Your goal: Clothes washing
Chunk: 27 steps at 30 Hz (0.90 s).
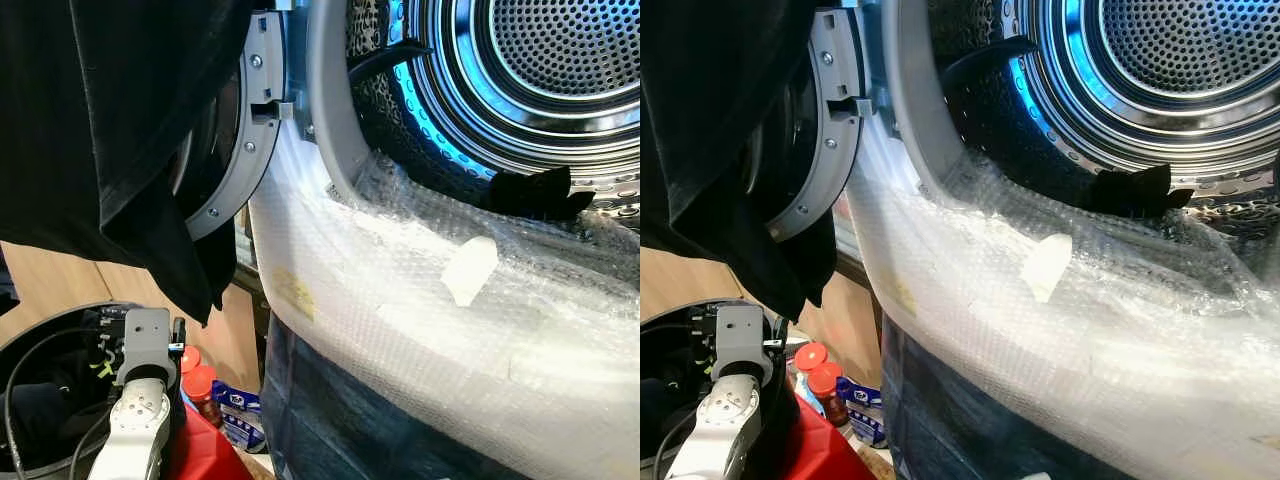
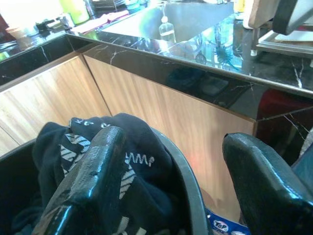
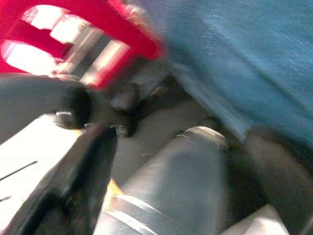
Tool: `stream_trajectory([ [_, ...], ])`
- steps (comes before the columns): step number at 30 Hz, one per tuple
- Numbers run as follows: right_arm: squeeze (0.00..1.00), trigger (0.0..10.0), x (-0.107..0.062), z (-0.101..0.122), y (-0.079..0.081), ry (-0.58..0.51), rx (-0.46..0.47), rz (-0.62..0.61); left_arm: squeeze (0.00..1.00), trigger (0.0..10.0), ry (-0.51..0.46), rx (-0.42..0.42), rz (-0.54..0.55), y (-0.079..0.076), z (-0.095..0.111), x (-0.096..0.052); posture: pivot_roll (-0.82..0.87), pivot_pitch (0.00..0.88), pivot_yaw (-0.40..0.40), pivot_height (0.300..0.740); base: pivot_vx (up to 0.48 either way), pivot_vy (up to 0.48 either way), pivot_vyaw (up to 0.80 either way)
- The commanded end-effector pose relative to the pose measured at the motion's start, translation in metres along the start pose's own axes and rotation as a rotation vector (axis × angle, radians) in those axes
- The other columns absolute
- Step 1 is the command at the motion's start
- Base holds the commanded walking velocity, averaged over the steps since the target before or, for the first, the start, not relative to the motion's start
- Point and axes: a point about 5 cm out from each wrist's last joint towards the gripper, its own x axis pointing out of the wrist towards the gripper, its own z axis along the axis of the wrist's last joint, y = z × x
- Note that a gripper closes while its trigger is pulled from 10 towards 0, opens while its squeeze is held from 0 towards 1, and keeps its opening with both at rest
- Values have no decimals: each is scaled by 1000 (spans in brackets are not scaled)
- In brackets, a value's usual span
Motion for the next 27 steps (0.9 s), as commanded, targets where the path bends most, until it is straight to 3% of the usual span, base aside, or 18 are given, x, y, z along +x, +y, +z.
stream_trajectory([
  [1,0,10000,0,-5,-4,16,3,-60,0,10000,0,-6,11,2,1,-2,-10,0,-10,740,0,0,0],
  [8,0,10000,1,-17,-9,83,57,-275,0,10000,10,-75,97,6,-1,-17,1,5,-1,740,0,0,0],
  [13,0,10000,3,-15,-8,64,99,-320,0,10000,7,-114,285,41,7,-22,13,14,0,740,0,0,0],
  [17,0,10000,4,-16,-6,73,82,-324,0,10000,80,-156,380,67,-4,-26,24,20,5,740,0,0,0],
  [18,0,10000,3,-16,-7,74,89,-332,165,10000,98,-140,404,77,-9,-27,23,25,5,740,0,0,0],
  [19,0,10000,3,-17,-7,75,96,-338,165,10000,107,-127,418,84,-11,-28,23,25,5,740,0,0,0],
  [20,0,10000,3,-17,-7,74,100,-342,1000,10000,123,-133,425,91,-14,-28,26,27,4,740,0,0,0],
  [24,0,10000,4,-17,-7,73,103,-350,1000,10000,180,-243,373,100,-21,-22,26,30,5,740,0,0,0],
  [26,0,10000,4,-16,-6,69,103,-353,1000,10000,188,-277,259,102,-20,-14,18,31,7,740,0,0,0],
  [27,0,10000,4,-16,-6,69,103,-353,1000,10000,188,-277,259,102,-20,-14,18,31,7,740,0,0,0],
])
